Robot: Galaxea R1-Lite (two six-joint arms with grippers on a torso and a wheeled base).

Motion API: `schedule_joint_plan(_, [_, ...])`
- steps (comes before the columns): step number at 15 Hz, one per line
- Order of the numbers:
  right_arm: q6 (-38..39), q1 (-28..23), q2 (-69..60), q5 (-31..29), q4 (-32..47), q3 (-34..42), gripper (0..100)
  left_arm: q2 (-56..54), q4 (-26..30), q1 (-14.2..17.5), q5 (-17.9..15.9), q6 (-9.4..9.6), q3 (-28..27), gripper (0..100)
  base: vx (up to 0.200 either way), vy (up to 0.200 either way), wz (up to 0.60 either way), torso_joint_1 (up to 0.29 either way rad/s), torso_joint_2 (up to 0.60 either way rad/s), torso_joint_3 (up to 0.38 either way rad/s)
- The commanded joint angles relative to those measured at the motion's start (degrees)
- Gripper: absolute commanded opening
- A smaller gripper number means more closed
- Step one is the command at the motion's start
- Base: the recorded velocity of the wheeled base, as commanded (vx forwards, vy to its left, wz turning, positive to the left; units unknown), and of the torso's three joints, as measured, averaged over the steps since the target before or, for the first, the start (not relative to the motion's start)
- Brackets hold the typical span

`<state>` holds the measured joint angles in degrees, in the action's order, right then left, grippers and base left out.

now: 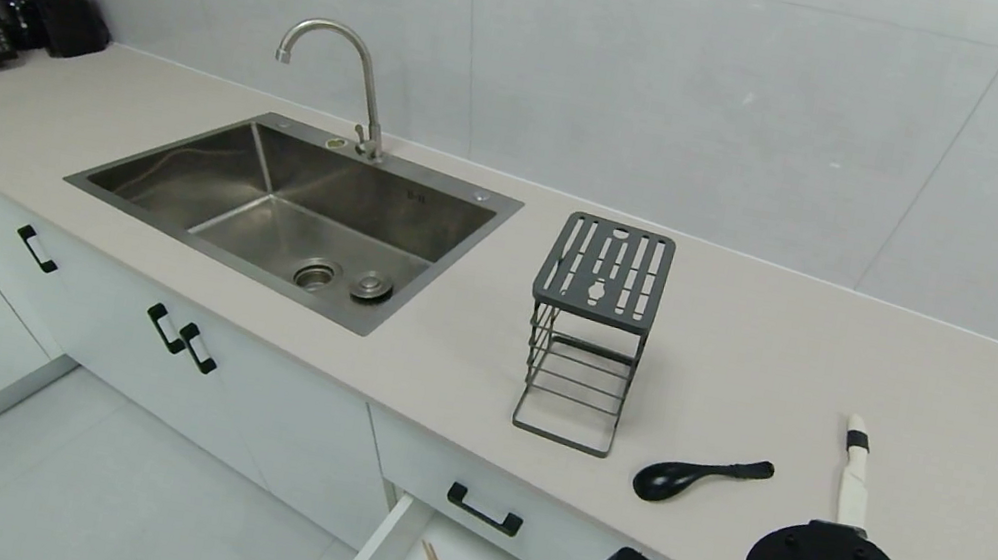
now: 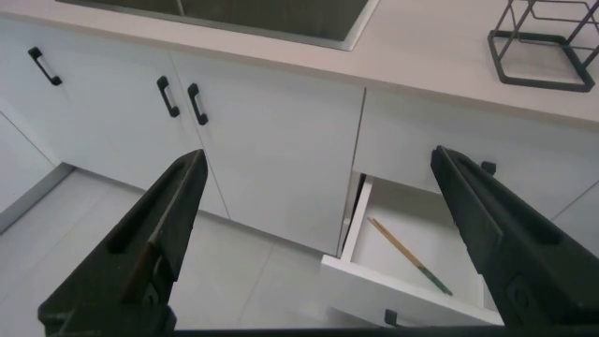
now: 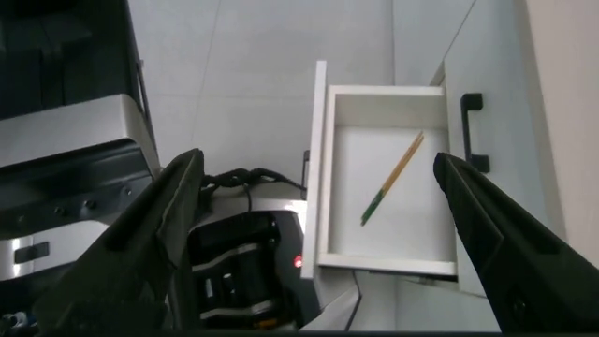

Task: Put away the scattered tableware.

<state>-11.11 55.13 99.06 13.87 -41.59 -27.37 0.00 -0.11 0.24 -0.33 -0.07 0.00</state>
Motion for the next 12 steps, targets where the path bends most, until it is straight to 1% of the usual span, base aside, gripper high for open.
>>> schedule_joint_plan(1, [1.3, -0.1, 0.8, -0.2, -0.2, 0.8, 100, 0.0, -0.1, 0.0, 0.0, -0.01, 0.0, 100, 0.000, 0.000, 0.00, 0.000, 0.00, 0.000])
schedule_joint_plan(3, [2.1, -0.5, 0.4, -1.2, -0.4, 0.5, 100, 0.0, -0.1, 0.0, 0.0, -0.01, 0.0, 100, 0.000, 0.000, 0.00, 0.000, 0.00, 0.000])
schedule_joint_plan(5, [3.4, -0.7, 0.2, -3.8, -0.4, 0.8, 100, 0.0, -0.1, 0.0, 0.0, -0.01, 0.0, 100, 0.000, 0.000, 0.00, 0.000, 0.00, 0.000])
schedule_joint_plan(9, [3.6, -5.4, 0.3, -7.7, -0.4, 0.4, 100, 0.0, -0.1, 0.0, 0.0, -0.01, 0.0, 100, 0.000, 0.000, 0.00, 0.000, 0.00, 0.000])
schedule_joint_plan(10, [4.0, -7.7, 0.3, -10.9, -0.4, -0.2, 100, 0.0, -0.1, 0.0, 0.0, -0.01, 0.0, 100, 0.000, 0.000, 0.00, 0.000, 0.00, 0.000])
schedule_joint_plan(12, [4.2, -9.4, 0.2, -11.1, -0.4, -0.4, 100, 0.0, -0.1, 0.0, 0.0, -0.01, 0.0, 100, 0.000, 0.000, 0.00, 0.000, 0.00, 0.000])
